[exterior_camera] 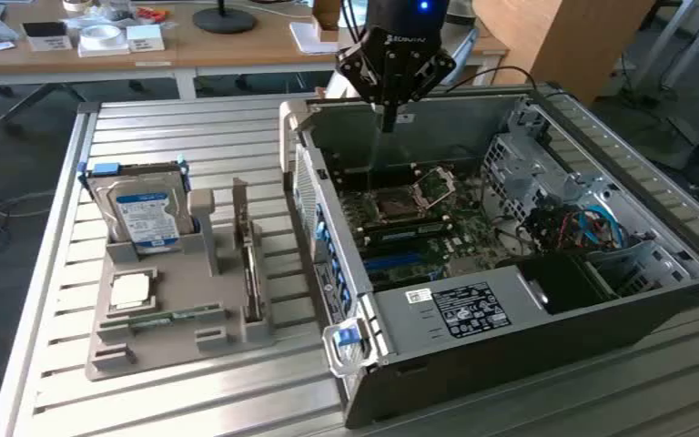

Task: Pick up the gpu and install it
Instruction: 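Reach for the gpu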

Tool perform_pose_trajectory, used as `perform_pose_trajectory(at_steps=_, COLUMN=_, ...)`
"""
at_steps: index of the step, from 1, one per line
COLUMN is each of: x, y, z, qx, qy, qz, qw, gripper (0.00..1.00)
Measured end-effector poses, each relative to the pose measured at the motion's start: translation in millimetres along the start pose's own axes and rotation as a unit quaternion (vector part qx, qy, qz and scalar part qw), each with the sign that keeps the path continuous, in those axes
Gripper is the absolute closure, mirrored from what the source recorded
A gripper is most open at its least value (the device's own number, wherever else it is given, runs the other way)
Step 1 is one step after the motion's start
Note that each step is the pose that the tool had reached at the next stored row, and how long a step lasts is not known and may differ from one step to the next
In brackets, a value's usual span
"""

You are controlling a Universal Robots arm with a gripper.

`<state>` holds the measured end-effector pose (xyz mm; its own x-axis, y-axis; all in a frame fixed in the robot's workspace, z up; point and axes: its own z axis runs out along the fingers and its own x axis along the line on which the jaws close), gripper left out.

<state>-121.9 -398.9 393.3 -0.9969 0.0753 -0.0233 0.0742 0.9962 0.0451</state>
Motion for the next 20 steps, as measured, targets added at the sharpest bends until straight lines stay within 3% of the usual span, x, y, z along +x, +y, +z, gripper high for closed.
perform_pose_trajectory(at_steps=20, x=2.0, y=-0.2, z=0.0, qx=-0.0001, qy=-0.0001, qz=0.0, qw=1.0, gripper=0.89)
